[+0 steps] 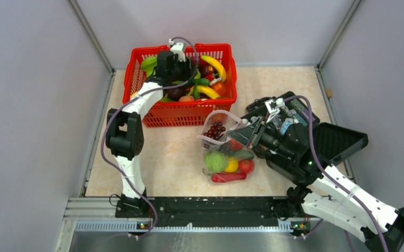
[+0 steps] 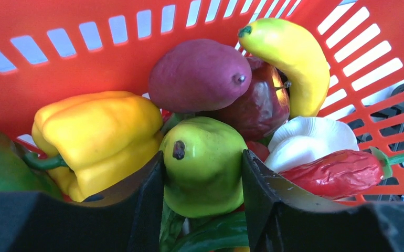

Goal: Place the food in the zip-top bag and seal the zipper

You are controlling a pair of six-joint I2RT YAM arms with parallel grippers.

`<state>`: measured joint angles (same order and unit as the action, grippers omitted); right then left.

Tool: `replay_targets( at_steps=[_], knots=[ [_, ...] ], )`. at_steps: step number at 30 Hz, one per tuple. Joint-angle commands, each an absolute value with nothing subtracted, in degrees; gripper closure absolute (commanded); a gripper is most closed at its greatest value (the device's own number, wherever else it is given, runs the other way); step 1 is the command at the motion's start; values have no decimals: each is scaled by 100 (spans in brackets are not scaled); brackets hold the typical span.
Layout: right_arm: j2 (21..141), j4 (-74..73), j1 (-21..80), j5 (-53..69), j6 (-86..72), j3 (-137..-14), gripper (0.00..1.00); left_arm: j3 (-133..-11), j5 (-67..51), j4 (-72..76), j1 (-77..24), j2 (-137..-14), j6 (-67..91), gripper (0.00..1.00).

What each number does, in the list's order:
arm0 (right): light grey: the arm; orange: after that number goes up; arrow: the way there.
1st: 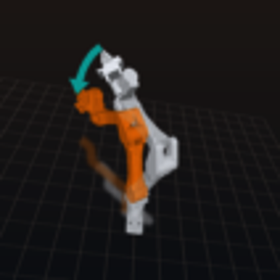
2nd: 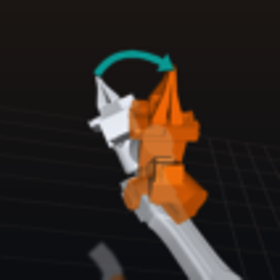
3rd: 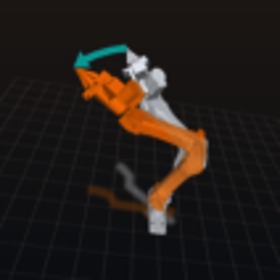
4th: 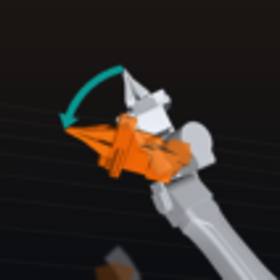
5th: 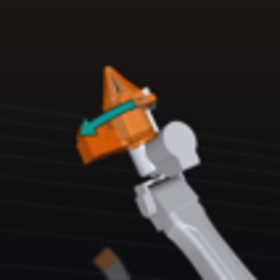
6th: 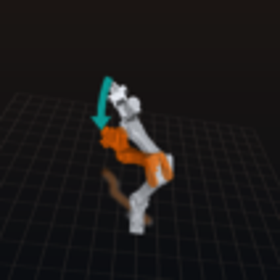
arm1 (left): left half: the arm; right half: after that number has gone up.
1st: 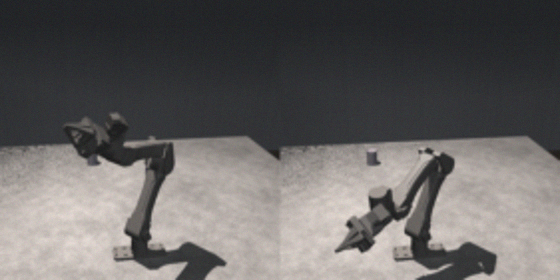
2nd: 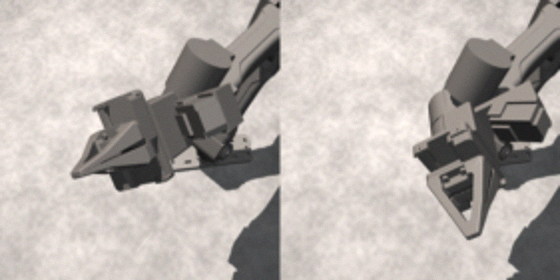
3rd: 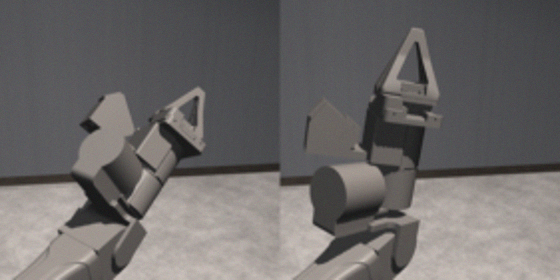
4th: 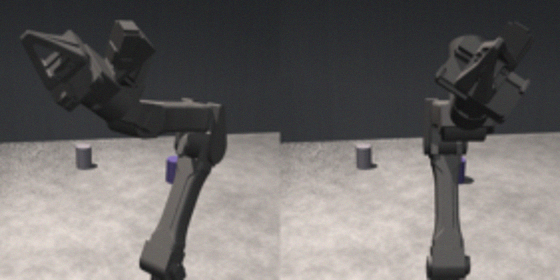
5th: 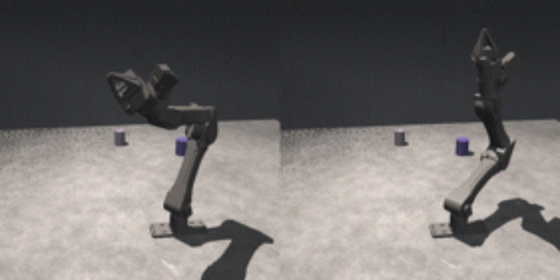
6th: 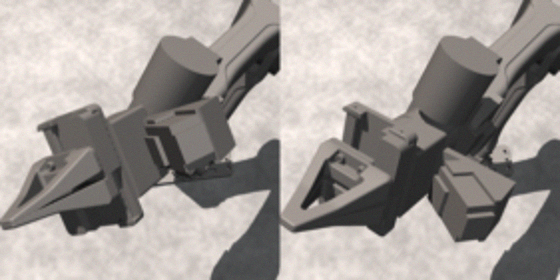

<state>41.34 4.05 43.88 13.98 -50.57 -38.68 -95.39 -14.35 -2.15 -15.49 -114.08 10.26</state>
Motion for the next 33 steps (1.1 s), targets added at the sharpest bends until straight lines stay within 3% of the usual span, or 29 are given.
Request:
replay_targets(
  at_steps=[1,3,8,15,20,27,33],
  knots=[
    [4147,736,4447,1379,-5086,-3990,100,-9272,-1698,-269,-1547,-10975,932,79],
    [4157,738,4447,1388,-5094,-3988,100,-9183,-1722,-253,-1547,-10727,954,89],
    [4151,738,4447,1381,-5115,-3964,100,-8707,-1602,-44,-1547,-9864,976,93],
    [4198,812,4447,1405,-5117,-3938,100,-7938,-1546,235,-1542,-8573,1013,91],
    [4248,909,4447,1441,-5154,-3919,100,-7403,-2647,349,-1602,-7646,1542,89],
    [4271,927,4447,1431,-5166,-3948,100,-6704,-3899,33,-2401,-6644,1407,85],
    [4267,915,4447,1459,-5193,-3981,100,-6530,-3865,-668,-2989,-6453,1103,83]
  ],
)
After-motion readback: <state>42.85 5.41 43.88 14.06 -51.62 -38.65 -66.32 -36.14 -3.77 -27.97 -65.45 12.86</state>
